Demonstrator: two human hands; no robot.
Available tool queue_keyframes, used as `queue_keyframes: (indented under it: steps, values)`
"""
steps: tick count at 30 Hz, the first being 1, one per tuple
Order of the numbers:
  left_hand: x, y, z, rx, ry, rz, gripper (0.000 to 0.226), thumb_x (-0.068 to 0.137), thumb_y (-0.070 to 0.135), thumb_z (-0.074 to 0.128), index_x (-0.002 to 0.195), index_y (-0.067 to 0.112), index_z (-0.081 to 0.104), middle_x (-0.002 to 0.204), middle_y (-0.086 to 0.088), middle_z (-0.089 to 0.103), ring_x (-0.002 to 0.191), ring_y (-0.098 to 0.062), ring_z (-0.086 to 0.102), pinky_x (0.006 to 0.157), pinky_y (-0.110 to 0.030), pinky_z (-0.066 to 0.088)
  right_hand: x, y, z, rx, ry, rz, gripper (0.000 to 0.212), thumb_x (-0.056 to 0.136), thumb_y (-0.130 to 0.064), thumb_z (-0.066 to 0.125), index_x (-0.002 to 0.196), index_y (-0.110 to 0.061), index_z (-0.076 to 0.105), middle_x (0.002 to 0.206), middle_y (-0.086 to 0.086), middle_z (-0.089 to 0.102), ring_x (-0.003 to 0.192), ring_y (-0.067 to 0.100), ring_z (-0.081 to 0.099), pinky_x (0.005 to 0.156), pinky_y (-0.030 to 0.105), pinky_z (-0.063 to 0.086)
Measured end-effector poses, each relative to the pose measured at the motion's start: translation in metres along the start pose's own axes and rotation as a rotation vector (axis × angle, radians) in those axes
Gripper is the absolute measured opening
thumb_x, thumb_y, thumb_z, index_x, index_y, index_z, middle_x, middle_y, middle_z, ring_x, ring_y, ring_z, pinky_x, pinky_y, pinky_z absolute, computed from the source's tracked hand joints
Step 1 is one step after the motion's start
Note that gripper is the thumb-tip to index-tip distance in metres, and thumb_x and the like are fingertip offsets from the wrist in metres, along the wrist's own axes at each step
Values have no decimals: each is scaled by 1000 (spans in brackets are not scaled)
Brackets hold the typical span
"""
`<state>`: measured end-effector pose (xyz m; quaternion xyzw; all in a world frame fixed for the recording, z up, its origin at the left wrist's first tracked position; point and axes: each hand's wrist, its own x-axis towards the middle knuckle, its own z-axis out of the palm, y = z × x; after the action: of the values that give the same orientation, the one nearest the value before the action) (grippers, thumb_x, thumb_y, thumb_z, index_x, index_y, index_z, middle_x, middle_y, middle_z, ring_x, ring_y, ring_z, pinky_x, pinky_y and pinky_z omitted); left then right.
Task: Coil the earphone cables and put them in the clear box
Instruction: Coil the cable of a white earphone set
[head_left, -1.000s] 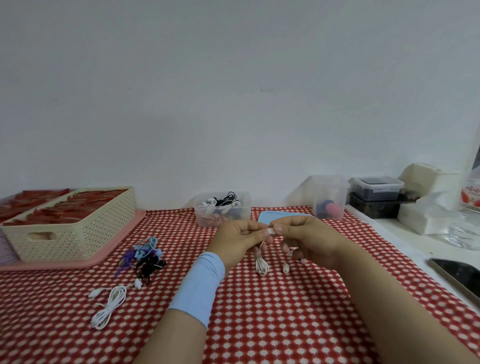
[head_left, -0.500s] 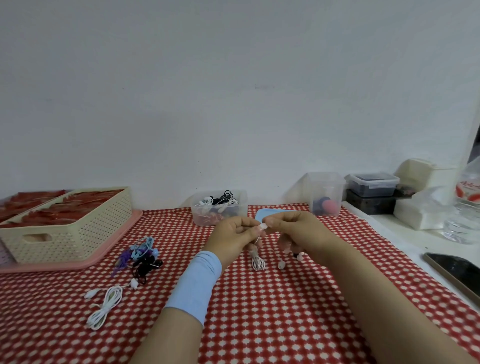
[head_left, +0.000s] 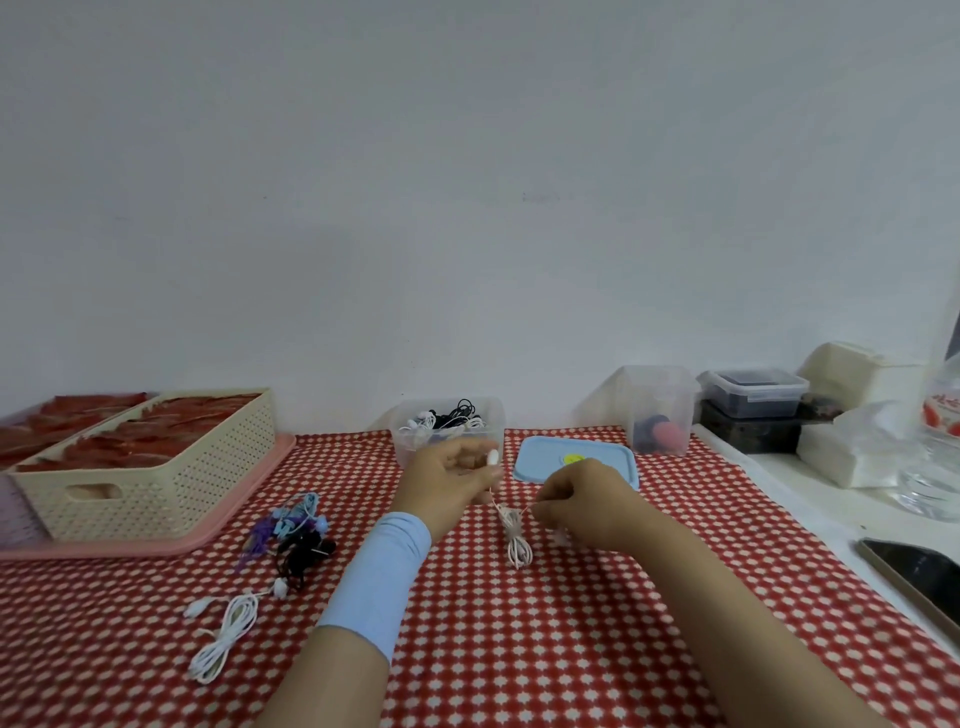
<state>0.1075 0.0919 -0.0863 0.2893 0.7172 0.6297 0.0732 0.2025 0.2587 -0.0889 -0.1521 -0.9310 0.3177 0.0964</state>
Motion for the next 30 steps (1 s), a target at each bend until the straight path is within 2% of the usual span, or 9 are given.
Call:
queue_keyframes:
  steps: [3,6,9,13,17,19,25,27,30]
  values:
    - [15,12,-14,75,35,4,19,82,5,76,96,18,73,91,-1,74,78,-13,73,72,-29,61,12,-14,-7,50,11,-37,16,91,-22,72,75,-26,73,65,-9,71,49,-2,62,52,14,46]
    - [36,29,-29,113,74,21,19,77,5,80,88,19,74,85,1,75,71,-7,72,74,-25,60,33,-31,-17,107,48,-61,14,88,-21,73,75,-24,75,66,-6,72,51,-1,63,58,18,50]
    - [60,43,-47,198,114,63,19,76,8,81,87,22,74,82,2,75,72,-6,72,73,-18,56,58,-50,-29,128,84,-80,14,87,-17,71,74,-21,75,59,-7,68,49,1,58,46,12,41]
    - [94,53,-66,301,98,50,19,82,10,74,97,21,71,84,4,73,74,-9,72,75,-28,59,92,-76,-42,142,134,-83,12,87,-15,68,78,-14,76,59,-7,65,48,3,55,40,11,37]
    - [122,47,-80,535,63,19,15,86,24,72,100,27,71,90,14,66,81,-2,61,63,-12,43,128,-91,-44,51,136,-120,10,91,-14,67,86,-13,76,62,-11,62,56,4,56,51,15,40]
    - [134,35,-84,624,7,-23,14,85,28,71,100,27,71,94,12,67,84,-2,61,62,-11,39,146,-93,-38,-5,120,-132,11,92,-14,66,86,-14,76,65,-14,62,62,4,57,55,15,42]
    - [147,-6,-92,855,-173,-133,19,87,28,70,106,25,73,112,7,67,101,-12,61,90,-25,47,179,-80,-5,-98,-33,-123,15,93,-14,66,102,-14,78,83,-8,70,70,3,58,59,13,42]
    - [149,-14,-93,856,-152,-99,25,86,27,72,111,25,72,112,8,66,101,-10,60,92,-24,47,182,-73,4,-117,-22,-151,19,90,-13,71,107,-16,77,98,-5,73,79,4,58,65,10,39]
    - [150,-20,-92,852,-104,-28,18,84,25,74,101,28,71,104,12,62,93,-7,57,86,-23,46,188,-67,17,-96,66,-179,19,85,-15,76,104,-18,77,94,-8,65,75,-3,52,61,5,33]
